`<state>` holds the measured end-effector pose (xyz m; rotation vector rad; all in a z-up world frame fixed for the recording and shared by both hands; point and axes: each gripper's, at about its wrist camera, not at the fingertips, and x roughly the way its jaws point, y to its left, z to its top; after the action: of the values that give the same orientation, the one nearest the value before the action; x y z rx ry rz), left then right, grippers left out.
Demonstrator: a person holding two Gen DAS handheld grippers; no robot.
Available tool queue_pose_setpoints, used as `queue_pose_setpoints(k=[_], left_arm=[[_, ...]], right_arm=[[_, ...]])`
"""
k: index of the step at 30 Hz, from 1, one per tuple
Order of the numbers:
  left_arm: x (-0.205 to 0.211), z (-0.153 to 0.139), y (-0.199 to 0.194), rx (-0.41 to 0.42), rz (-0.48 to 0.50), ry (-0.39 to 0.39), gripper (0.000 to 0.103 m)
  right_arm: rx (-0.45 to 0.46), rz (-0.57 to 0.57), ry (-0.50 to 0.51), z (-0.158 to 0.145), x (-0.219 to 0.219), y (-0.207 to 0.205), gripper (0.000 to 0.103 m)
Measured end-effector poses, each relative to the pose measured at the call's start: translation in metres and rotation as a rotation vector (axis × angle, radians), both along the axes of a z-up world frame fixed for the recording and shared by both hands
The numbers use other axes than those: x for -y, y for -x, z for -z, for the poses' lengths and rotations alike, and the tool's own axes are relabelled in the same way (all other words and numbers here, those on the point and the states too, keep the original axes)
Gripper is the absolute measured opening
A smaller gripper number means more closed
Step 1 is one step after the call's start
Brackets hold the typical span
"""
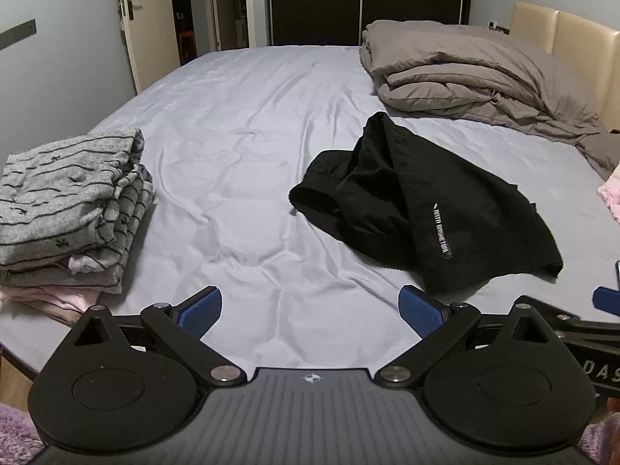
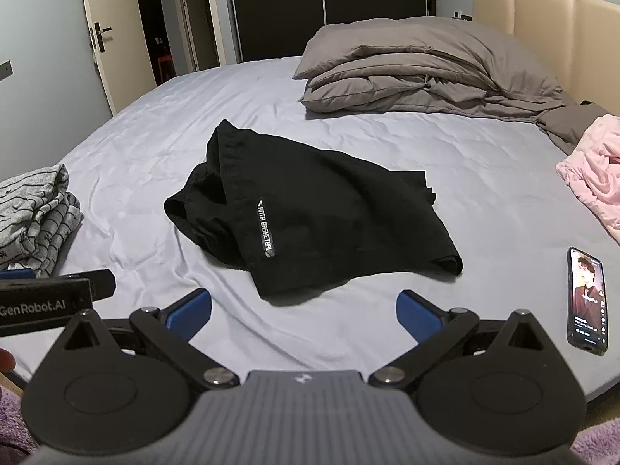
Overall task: Fold clothes
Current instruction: 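Move both grippers toward the crumpled black pants on the bed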
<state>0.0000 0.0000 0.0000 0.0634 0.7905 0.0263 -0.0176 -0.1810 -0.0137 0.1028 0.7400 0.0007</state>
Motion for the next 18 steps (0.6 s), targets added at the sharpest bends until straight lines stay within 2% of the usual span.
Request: queue_pose_setpoints(k=[12, 18], left_arm=[[0.0015, -0.0009, 0.0029, 0.026, -0.021, 0.058, 0.100], [0.0009, 0.0024, 0.0010, 0.017, -0.023, 0.060, 0.100]], right_arm=[[-0.024, 0.016, 0.025, 0.0027, -0.0056, -0.0045, 0.103], [-0.023, 0.018, 0.026, 0.0004, -0.0019, -0.0006, 0.103]])
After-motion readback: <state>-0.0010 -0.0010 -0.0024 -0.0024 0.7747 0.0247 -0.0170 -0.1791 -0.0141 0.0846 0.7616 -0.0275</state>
